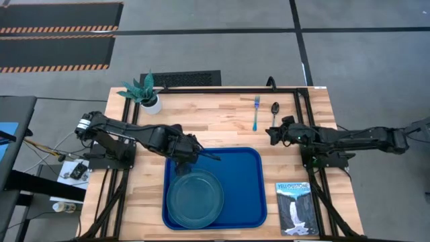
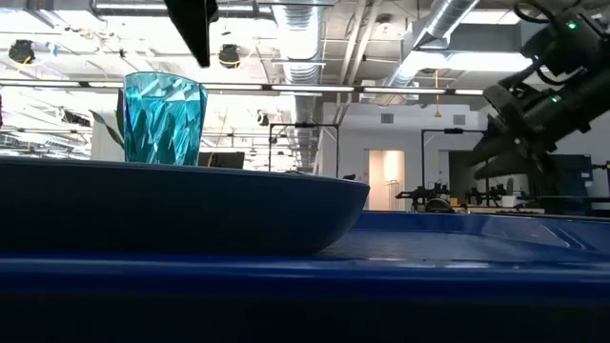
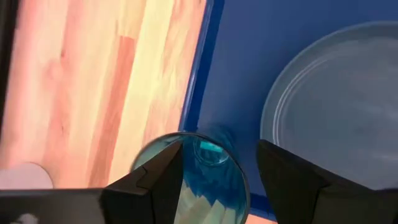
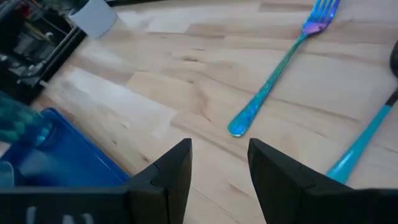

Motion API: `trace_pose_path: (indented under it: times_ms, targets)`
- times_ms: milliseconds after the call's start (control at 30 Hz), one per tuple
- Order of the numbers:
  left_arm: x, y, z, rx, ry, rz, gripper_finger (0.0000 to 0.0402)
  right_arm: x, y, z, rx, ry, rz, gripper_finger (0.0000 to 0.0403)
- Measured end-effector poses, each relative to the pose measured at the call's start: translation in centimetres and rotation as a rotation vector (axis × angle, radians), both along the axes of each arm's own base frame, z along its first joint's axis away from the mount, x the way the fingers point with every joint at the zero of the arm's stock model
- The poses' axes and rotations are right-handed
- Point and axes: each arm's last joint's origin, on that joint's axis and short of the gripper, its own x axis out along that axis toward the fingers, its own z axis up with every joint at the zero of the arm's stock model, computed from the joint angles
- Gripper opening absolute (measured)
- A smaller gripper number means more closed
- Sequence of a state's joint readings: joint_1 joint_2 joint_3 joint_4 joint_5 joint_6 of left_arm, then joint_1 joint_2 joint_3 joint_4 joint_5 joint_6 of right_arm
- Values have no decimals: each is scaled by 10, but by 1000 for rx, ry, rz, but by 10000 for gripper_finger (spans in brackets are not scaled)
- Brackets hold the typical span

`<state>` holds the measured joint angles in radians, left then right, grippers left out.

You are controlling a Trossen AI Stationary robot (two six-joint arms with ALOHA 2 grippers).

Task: Pick and place plate/cup/fork/spoon on tray
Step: Put the blue spoon on the blue serving tray to the right of the blue plate

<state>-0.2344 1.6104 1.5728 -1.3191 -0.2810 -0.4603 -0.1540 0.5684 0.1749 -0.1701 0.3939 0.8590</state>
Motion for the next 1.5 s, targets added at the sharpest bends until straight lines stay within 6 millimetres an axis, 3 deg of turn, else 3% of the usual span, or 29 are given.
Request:
trace_pose_path:
  times_ms: [267,433,700,900,1033,1267,1500]
  targets:
    - [-2,5,58,98,-189,40,191,21,-21,41,41,156,-120,174]
    - [4,9,88,185,-394,91,191,38,-47,48,50,376,-150,161]
    - [11,12,93,221,-473,107,191,37,-87,8,252,717,-273,153]
    - [11,13,93,259,-475,123,191,43,-102,-19,333,784,-278,161]
    - [11,13,93,263,-476,126,191,53,-109,-28,325,738,-251,160]
    - [10,11,93,267,-473,124,191,54,-108,-25,338,745,-240,149]
    - [10,13,93,282,-483,151,191,64,-112,1,245,575,-257,141]
